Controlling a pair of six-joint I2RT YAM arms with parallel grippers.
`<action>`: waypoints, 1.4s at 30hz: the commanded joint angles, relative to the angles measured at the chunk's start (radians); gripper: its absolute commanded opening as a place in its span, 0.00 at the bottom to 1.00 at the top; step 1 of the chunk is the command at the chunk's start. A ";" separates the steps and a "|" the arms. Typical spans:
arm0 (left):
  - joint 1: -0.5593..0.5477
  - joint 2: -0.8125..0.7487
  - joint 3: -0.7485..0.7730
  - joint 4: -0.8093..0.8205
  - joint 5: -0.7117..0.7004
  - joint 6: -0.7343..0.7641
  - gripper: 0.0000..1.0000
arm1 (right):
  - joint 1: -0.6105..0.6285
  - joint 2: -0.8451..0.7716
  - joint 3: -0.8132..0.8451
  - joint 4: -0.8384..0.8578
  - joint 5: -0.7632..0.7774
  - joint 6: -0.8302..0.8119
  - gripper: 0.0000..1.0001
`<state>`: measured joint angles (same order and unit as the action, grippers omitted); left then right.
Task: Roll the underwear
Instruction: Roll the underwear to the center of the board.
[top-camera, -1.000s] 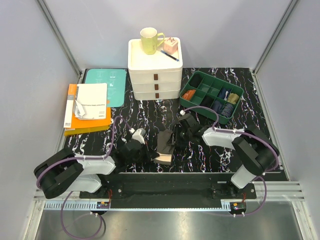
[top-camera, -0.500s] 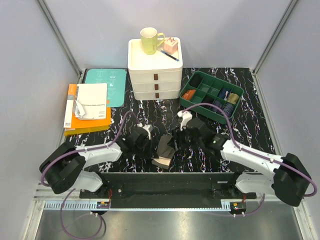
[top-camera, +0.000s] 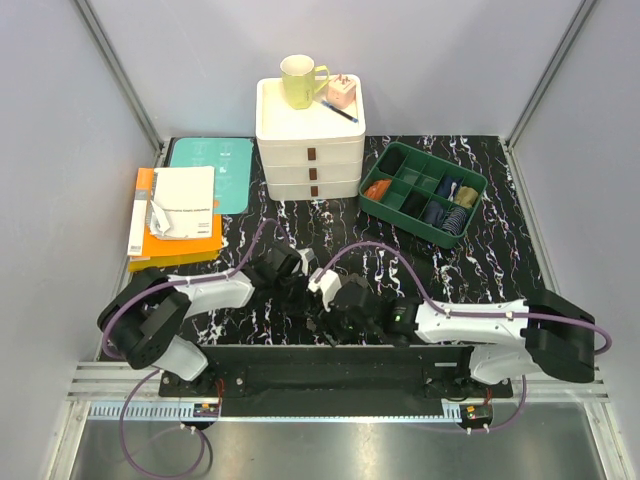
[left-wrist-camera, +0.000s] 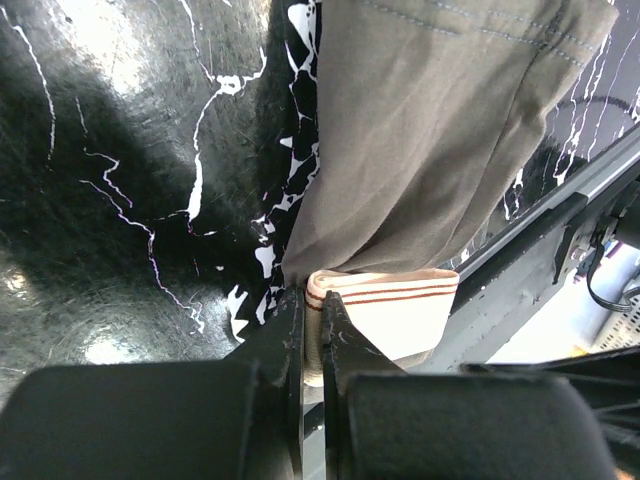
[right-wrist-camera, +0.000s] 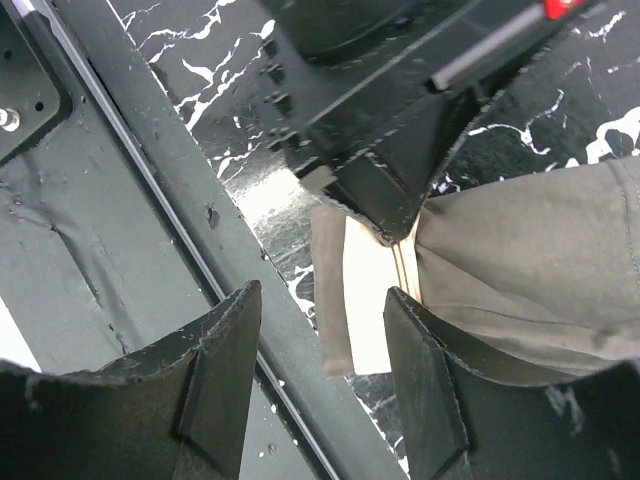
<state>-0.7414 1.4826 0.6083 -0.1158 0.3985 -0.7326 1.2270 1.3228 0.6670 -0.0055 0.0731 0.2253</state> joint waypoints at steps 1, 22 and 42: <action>0.016 0.030 0.016 -0.091 0.023 0.044 0.00 | 0.043 0.021 -0.006 0.084 0.071 -0.040 0.59; 0.047 0.054 0.057 -0.160 0.046 0.111 0.00 | 0.180 0.298 0.051 0.012 0.369 -0.009 0.56; 0.206 -0.114 0.025 -0.131 0.077 0.104 0.55 | 0.079 0.221 -0.006 0.099 0.133 0.147 0.00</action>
<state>-0.5976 1.4651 0.6445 -0.2440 0.4667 -0.6296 1.3685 1.5936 0.7380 0.0521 0.4061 0.2859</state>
